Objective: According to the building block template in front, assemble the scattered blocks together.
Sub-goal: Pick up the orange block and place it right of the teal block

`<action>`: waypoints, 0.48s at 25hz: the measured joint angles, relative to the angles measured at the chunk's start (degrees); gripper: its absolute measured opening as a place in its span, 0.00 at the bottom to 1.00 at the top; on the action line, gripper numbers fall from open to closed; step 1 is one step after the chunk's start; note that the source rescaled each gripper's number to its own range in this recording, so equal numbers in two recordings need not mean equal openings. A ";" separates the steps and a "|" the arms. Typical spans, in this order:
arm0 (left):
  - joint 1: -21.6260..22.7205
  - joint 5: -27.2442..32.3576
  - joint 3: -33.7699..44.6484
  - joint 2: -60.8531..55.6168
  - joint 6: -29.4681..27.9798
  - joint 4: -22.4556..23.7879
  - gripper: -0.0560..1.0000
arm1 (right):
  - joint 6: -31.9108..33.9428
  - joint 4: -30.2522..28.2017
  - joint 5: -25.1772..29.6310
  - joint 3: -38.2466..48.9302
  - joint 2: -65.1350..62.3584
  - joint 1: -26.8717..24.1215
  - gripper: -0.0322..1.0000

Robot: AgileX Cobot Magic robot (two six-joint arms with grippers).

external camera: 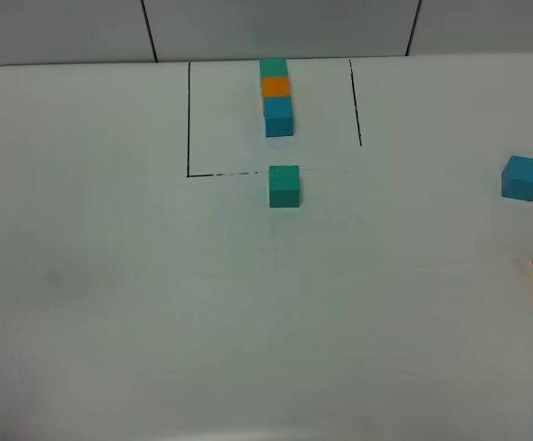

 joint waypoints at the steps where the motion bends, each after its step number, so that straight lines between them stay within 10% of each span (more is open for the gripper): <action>1: 0.00 -0.04 0.00 0.00 0.00 0.00 0.81 | 0.00 0.00 0.00 0.00 0.00 0.00 0.73; 12: 1.87 -0.13 0.00 0.00 -0.02 0.00 0.81 | 0.69 -0.26 0.00 0.00 0.00 0.00 0.73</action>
